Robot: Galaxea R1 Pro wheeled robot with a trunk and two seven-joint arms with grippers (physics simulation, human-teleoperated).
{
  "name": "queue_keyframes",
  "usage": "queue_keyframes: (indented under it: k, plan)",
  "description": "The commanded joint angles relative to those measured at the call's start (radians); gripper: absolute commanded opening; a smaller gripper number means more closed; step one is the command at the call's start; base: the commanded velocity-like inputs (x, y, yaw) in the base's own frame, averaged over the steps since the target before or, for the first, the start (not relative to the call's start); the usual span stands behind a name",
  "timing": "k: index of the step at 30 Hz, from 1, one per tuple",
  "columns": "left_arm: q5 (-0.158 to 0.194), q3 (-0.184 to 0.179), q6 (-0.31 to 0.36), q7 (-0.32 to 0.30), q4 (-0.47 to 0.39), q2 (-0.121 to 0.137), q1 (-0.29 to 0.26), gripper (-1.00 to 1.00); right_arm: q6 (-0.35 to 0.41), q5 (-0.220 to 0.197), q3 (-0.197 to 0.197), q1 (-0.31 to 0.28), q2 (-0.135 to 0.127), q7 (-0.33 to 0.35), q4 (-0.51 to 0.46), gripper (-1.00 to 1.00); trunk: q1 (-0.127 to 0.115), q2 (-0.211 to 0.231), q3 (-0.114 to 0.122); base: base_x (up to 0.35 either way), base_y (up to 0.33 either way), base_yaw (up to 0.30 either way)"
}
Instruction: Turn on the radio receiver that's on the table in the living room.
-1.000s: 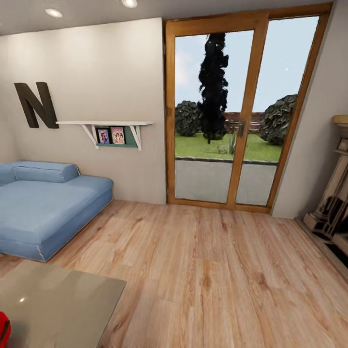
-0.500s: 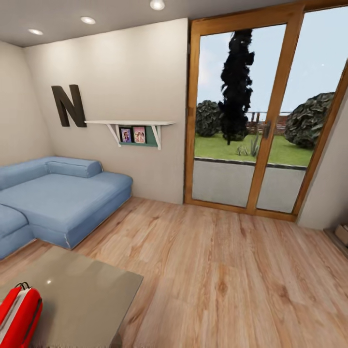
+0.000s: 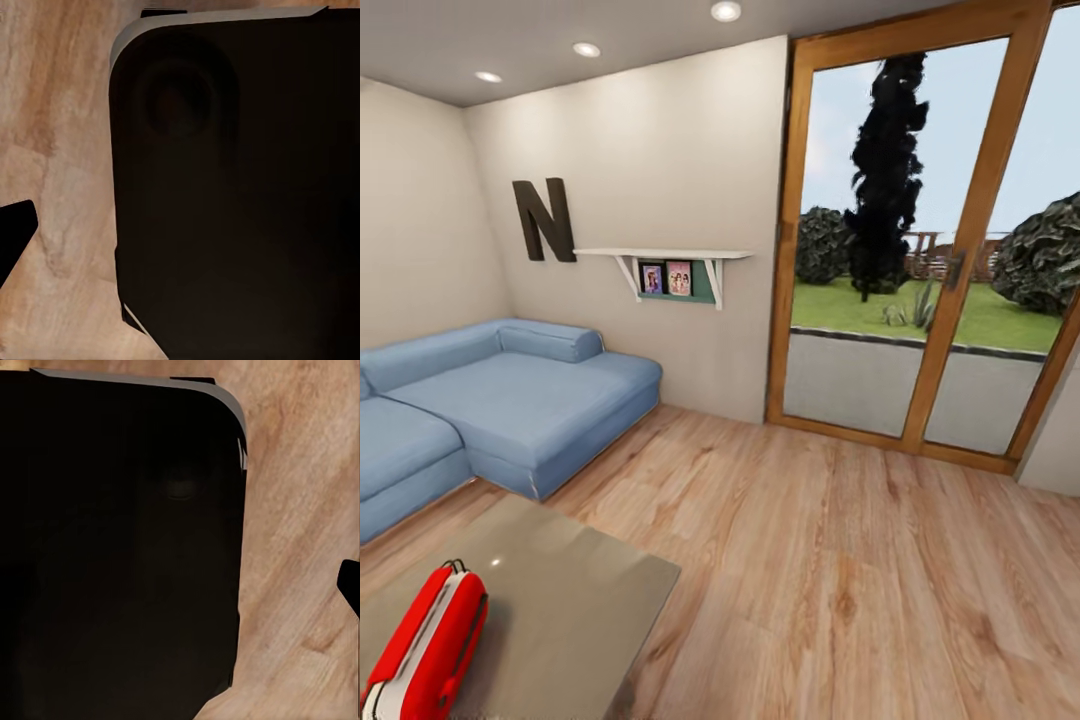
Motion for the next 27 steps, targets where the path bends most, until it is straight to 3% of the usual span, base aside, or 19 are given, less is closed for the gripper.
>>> queue_keyframes:
  k: [1, 27]
  plan:
    - [0.0, 0.0, 0.0, 0.0, 0.0, 0.0, 0.0, 1.0, 0.0, 0.0, 0.0, 0.0, 0.0, 0.0, 0.0, 1.0, 0.0, 0.0, 0.0, 0.0, 0.0, 0.19]
    - [0.0, 0.0, 0.0, 0.0, 0.0, -0.001, 0.0, 1.0, 0.0, 0.0, 0.002, 0.0, 0.0, 0.0, 0.0, 1.0, 0.0, 0.0, 0.0, 0.0, 0.0, 0.208]
